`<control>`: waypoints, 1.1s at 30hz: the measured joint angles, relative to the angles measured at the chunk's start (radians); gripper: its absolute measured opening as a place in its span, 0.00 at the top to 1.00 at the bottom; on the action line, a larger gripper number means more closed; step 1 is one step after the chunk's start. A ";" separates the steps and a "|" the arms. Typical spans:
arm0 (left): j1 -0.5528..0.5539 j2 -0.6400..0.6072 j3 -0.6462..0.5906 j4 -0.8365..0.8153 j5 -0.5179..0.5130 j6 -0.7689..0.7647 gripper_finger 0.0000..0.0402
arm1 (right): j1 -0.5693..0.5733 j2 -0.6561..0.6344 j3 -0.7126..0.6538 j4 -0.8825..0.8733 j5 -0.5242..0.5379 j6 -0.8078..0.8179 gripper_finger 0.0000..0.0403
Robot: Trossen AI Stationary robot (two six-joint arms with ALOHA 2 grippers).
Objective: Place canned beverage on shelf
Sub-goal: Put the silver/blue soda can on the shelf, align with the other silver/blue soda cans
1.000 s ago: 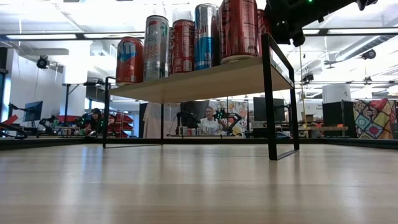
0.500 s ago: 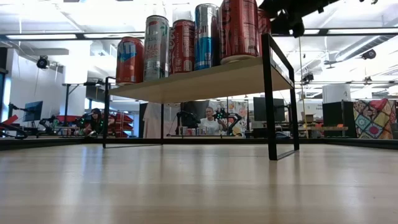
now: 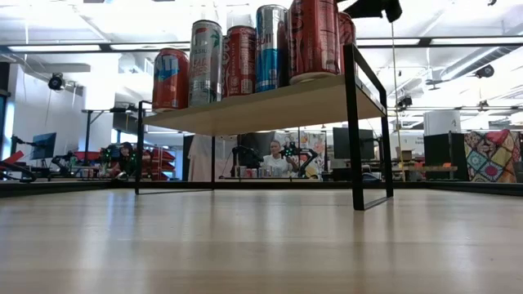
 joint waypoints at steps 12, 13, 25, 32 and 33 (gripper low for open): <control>0.000 0.002 0.000 0.000 0.000 0.019 0.26 | 0.000 0.137 0.369 -0.702 0.056 0.219 0.77; 0.000 0.002 0.000 0.000 0.000 0.019 0.26 | 0.000 0.153 0.397 -0.765 0.057 0.235 0.81; 0.000 0.002 0.000 0.000 0.000 0.019 0.26 | -0.002 0.274 0.439 -1.065 -0.017 0.407 0.98; 0.000 0.002 0.000 -0.001 0.000 0.023 0.26 | -0.002 0.295 0.429 -0.999 -0.039 0.382 0.98; 0.000 0.002 0.000 -0.001 0.000 0.026 0.26 | -0.002 0.296 0.429 -0.988 -0.048 0.380 0.98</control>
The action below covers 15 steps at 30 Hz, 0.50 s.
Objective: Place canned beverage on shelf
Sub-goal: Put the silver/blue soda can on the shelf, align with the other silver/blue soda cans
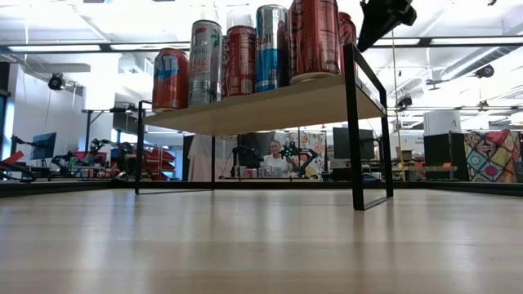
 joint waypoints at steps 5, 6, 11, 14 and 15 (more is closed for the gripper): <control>0.000 0.000 0.000 -0.001 0.000 0.008 0.26 | 0.000 0.002 -0.001 0.045 -0.015 -0.025 0.98; 0.000 0.000 0.000 -0.001 0.000 0.011 0.26 | 0.000 0.003 -0.001 0.050 -0.016 -0.027 0.98; 0.000 0.000 0.000 -0.001 0.000 0.012 0.26 | 0.000 0.012 -0.001 0.074 -0.057 -0.044 0.98; 0.000 0.000 0.000 -0.001 0.000 0.016 0.26 | 0.000 0.016 -0.001 0.087 -0.058 -0.054 0.98; 0.000 0.001 0.000 -0.002 0.000 0.016 0.26 | 0.000 0.017 -0.001 0.088 -0.058 -0.061 0.98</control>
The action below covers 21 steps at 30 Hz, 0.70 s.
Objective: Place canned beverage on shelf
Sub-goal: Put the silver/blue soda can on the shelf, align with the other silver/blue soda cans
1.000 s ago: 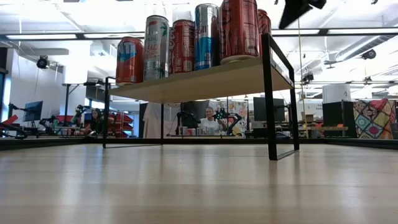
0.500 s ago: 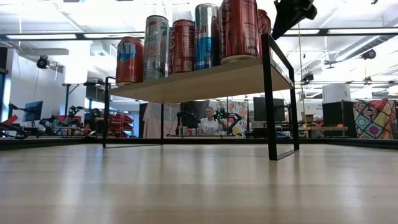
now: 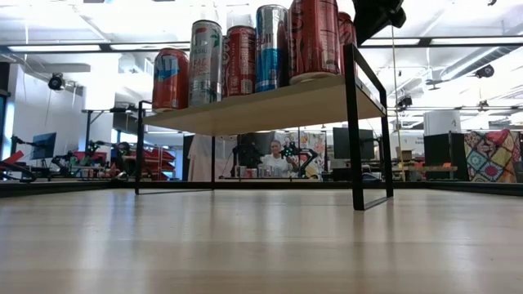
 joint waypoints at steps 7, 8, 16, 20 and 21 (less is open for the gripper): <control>0.000 0.000 0.000 0.000 0.000 0.000 0.26 | 0.000 0.007 0.007 0.012 -0.002 -0.036 0.98; 0.000 0.000 0.000 0.000 0.000 0.000 0.26 | 0.000 0.004 0.007 0.011 -0.003 -0.036 0.98; 0.000 0.000 0.000 0.001 0.000 0.000 0.26 | 0.000 -0.032 0.048 -0.010 -0.034 -0.036 0.98; 0.000 0.001 0.000 0.001 0.000 0.000 0.26 | -0.006 -0.026 0.103 0.023 -0.033 -0.099 0.98; 0.000 0.001 0.000 0.001 0.000 0.000 0.26 | -0.012 -0.022 0.112 0.036 -0.034 -0.121 0.98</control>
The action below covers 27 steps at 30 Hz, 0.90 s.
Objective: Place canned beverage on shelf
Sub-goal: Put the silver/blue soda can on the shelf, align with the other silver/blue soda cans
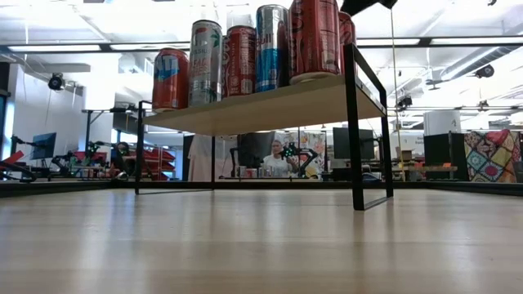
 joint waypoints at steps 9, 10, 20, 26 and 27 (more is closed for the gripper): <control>0.000 0.002 0.000 0.001 0.000 0.005 0.26 | -0.097 0.058 0.033 0.032 -0.086 -0.108 0.98; 0.000 0.002 0.000 0.000 0.000 0.009 0.26 | -0.109 0.065 0.033 0.035 -0.101 -0.117 0.98; 0.000 0.002 0.000 0.001 0.000 0.022 0.26 | -0.160 0.117 0.033 0.085 -0.182 -0.175 0.98; 0.000 0.002 0.000 0.000 0.000 0.026 0.26 | -0.161 0.110 0.033 0.081 -0.182 -0.170 0.98; 0.000 0.002 0.000 0.001 0.000 0.026 0.26 | -0.161 0.109 0.033 0.081 -0.182 -0.171 0.98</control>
